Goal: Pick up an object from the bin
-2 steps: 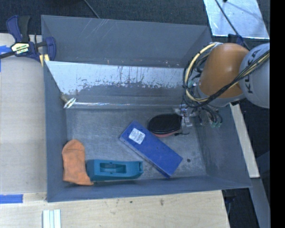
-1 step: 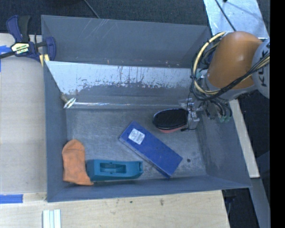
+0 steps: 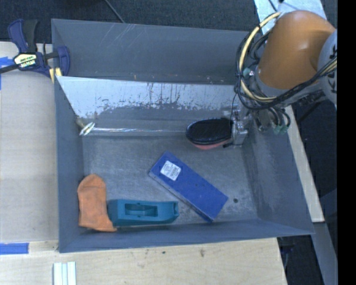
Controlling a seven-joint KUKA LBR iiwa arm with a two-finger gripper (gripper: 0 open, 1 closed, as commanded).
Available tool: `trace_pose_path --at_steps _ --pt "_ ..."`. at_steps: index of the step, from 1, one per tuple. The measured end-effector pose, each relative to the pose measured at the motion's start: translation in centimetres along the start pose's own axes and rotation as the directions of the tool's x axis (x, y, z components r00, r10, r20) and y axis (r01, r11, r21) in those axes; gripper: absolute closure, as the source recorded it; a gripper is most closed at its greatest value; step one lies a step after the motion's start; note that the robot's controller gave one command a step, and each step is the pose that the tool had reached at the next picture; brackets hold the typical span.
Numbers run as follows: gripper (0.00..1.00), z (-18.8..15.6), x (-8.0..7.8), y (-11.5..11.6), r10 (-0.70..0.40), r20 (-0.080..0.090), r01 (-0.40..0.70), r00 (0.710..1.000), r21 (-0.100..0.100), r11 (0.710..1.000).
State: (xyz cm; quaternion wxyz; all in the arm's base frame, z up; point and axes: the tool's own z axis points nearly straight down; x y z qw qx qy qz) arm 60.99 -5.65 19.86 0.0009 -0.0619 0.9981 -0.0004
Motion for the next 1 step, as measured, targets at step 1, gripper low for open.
trace_pose_path --at_steps 1 --pt "1.0 -3.5 0.05 -0.02 -0.029 -0.007 0.028 1.0 -0.003 1.0"
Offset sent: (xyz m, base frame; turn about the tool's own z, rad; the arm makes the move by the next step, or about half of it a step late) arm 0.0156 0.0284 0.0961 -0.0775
